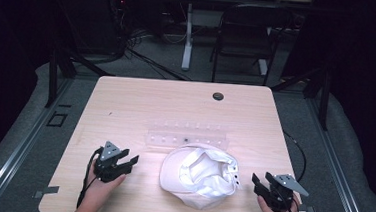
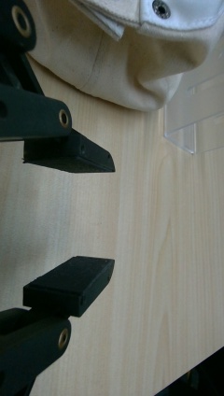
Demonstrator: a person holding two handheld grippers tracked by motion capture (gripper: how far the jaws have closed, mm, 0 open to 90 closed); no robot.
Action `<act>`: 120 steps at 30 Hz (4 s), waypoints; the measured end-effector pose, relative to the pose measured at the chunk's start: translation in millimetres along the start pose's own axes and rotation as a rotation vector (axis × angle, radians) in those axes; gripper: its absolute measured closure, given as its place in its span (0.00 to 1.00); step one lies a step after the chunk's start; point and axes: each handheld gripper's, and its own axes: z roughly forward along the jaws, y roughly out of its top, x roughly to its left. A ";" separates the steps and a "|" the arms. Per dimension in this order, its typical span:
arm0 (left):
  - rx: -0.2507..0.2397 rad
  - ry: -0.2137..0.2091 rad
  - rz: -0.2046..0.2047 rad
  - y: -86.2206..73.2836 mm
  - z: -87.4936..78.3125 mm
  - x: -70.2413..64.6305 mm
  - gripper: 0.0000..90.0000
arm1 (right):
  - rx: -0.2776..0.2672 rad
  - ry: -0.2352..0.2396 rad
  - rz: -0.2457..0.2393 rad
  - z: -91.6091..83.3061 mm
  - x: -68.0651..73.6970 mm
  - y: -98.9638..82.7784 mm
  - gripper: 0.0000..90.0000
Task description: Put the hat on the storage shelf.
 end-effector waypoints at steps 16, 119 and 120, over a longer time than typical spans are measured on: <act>0.027 -0.047 -0.040 1.8 1.4 -5.6 0.51 | 0.094 0.028 0.082 -1.7 0.1 3.9 0.53; 0.035 -0.063 0.009 3.9 -0.9 -9.4 0.52 | 0.570 0.537 0.273 9.6 63.9 107.4 0.89; 0.035 -0.063 0.008 3.9 -1.0 -9.5 0.52 | 0.579 0.539 0.252 9.6 64.1 108.9 0.90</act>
